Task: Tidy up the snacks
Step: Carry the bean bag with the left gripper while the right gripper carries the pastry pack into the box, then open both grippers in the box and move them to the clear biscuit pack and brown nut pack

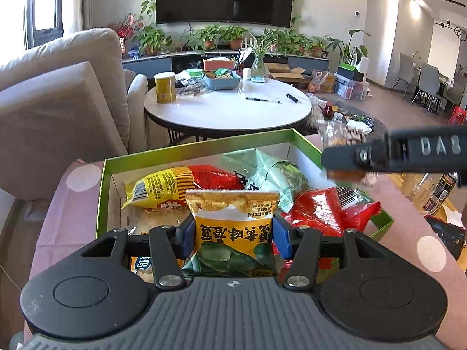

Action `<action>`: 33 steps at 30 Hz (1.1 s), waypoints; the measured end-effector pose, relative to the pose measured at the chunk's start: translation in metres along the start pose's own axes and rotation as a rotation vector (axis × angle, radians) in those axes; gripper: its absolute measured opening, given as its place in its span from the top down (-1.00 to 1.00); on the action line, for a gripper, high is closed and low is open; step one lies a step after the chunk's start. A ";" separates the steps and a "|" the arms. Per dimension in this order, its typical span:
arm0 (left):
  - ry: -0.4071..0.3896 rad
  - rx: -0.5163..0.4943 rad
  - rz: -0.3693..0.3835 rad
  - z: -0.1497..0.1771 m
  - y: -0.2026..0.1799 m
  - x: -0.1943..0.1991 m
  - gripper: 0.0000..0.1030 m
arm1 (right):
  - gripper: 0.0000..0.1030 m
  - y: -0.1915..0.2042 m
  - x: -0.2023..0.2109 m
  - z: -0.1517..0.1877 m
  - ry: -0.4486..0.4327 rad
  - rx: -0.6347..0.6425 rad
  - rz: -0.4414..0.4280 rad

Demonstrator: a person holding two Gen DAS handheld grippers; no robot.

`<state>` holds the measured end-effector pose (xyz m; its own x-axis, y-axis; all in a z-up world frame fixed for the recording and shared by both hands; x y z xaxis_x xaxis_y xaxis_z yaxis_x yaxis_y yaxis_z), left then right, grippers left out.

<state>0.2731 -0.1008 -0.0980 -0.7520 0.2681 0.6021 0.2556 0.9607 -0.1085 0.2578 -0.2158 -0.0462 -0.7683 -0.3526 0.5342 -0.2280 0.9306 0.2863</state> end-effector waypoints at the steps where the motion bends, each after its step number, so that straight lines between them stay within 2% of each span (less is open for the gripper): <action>1: -0.001 0.001 -0.004 0.000 0.001 -0.001 0.02 | 0.00 -0.002 -0.002 -0.002 0.000 -0.006 0.002; 5: -0.014 0.011 -0.007 0.001 0.002 0.002 -0.18 | 0.00 -0.011 -0.013 -0.011 0.001 -0.028 0.017; 14: -0.037 -0.001 -0.008 0.002 0.003 0.009 -0.28 | -0.03 -0.032 -0.053 -0.015 0.049 -0.021 0.079; 16: -0.041 -0.005 -0.022 0.002 0.005 0.009 -0.28 | -0.14 -0.036 -0.056 -0.015 0.044 -0.025 0.086; 24: -0.056 0.015 -0.036 0.007 0.008 0.021 -0.28 | -0.19 -0.046 -0.032 -0.010 0.000 -0.065 0.084; 33: -0.067 0.017 -0.051 0.020 0.004 0.049 -0.37 | -0.23 -0.028 0.001 -0.001 -0.033 -0.014 0.060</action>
<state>0.2254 -0.0820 -0.0846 -0.8031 0.2230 0.5526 0.2061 0.9741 -0.0934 0.2638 -0.2418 -0.0533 -0.7996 -0.2929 0.5242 -0.1728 0.9483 0.2663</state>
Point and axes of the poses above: each gripper's, at about its wrist camera, not at the fingertips, and x roughly against the way its jaws point, y to its left, z to its underside, the point moved 9 cm from there along -x, roughly the way its jaws point, and after that the axes turned 5 degrees about x, right-handed, at the moved point
